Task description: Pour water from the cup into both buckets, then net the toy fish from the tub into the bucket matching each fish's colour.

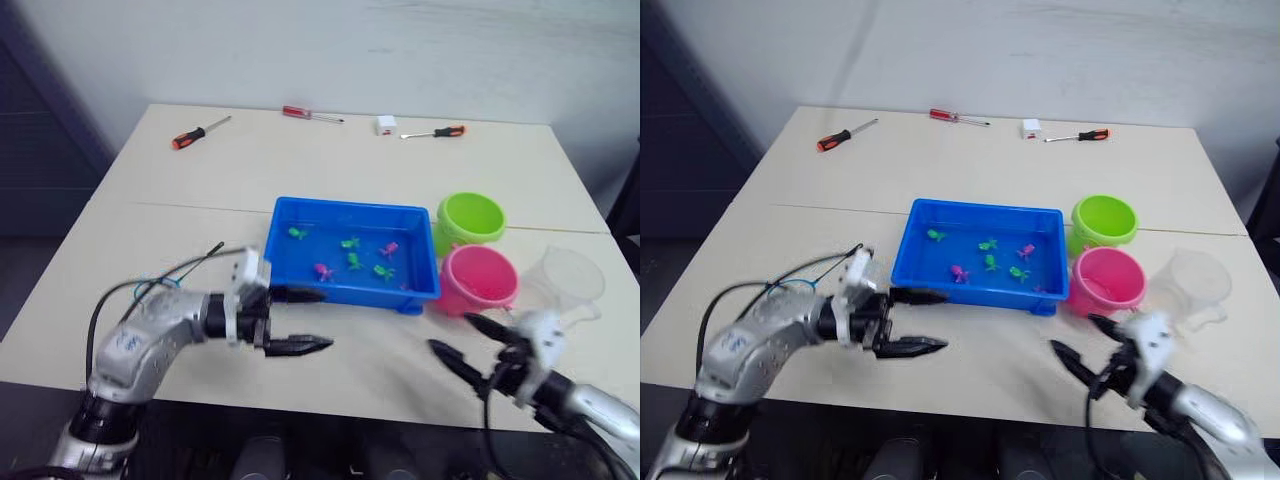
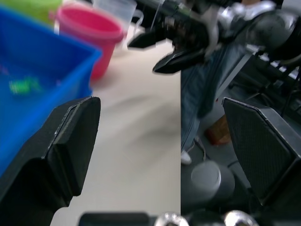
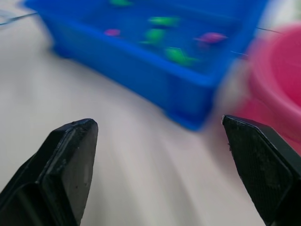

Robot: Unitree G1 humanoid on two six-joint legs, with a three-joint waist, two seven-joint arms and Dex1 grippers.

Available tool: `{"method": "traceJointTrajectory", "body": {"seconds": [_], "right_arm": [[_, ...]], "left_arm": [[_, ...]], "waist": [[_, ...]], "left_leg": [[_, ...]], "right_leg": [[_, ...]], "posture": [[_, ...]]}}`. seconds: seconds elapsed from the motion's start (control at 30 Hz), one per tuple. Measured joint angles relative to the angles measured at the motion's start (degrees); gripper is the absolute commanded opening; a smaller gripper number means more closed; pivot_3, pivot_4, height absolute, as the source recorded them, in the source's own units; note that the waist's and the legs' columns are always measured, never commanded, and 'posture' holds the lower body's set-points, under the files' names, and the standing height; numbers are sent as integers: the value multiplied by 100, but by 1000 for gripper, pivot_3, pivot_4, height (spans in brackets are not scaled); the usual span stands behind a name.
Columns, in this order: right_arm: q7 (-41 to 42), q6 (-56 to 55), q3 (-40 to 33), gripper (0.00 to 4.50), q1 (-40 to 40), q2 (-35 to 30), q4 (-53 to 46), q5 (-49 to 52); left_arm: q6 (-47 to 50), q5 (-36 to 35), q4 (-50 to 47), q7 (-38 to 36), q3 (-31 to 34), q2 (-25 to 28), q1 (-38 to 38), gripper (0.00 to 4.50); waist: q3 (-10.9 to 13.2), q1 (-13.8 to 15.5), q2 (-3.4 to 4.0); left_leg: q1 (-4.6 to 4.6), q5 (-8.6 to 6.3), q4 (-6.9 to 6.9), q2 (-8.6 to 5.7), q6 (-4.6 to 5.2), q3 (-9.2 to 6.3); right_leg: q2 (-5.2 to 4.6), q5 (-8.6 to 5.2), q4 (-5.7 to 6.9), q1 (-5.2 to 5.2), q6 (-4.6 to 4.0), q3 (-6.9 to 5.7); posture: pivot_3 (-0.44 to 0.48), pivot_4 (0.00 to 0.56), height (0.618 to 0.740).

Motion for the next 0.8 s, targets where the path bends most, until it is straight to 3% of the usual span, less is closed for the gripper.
{"method": "traceJointTrajectory", "body": {"seconds": [0.23, 0.5, 0.8], "right_arm": [[-1347, 535, -1123, 4500, -135, 477, 93, 532], [-2451, 686, -1171, 4500, -1100, 467, 1278, 5], [-2911, 539, -1269, 4500, -1609, 420, 2289, -483]], "left_arm": [[64, -123, 297, -118, 2, -108, -813, 4455], [-27, -52, 502, -14, -3, -214, -1024, 4455], [-43, -4, 316, 266, -1, -202, -976, 4455]], "waist": [[-3, -52, 10], [-3, -24, 11], [-3, -25, 12]], "left_leg": [[7, 11, -8, 1, -20, 7], [1, 21, -12, -1, -35, 10], [1, 22, -12, -1, -34, 14]], "right_leg": [[8, 0, 7, -7, 0, 13], [7, 0, 3, -13, 0, 16], [7, 0, 5, -13, 0, 19]], "posture": [[0, 150, 740], [0, 150, 740], [0, 150, 740]]}}
